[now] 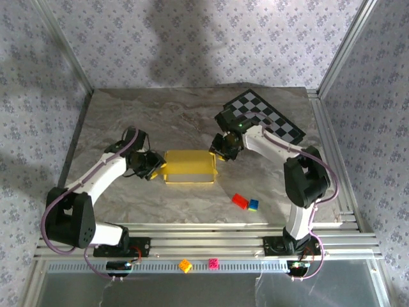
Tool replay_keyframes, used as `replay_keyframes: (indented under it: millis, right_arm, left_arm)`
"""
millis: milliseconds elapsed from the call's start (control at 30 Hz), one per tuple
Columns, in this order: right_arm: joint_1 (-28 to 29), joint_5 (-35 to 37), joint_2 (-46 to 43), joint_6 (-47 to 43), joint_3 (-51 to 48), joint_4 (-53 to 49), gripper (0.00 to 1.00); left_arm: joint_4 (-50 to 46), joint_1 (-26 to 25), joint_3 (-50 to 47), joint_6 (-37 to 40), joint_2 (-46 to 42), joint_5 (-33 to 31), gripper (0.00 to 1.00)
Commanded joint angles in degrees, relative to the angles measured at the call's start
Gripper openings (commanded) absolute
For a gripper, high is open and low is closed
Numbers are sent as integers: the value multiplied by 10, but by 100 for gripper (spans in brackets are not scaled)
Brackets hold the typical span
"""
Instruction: Fold the paper box
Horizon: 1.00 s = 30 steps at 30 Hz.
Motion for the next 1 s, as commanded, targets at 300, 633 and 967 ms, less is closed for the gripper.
replay_keyframes:
  millis: [300,633,967]
  right_arm:
    - [23,-8,-10,-9,-54,1,24]
    - [34,-12,8,-24,-78,8,20]
    - [36,-24,40,-32,-93,16,18]
  left_arm:
    - [14,-20,-57,22,12,-18,43]
    - [32,-35,-76,43,44,-47,37]
    - [43,-43,-83,43,48,-51,36]
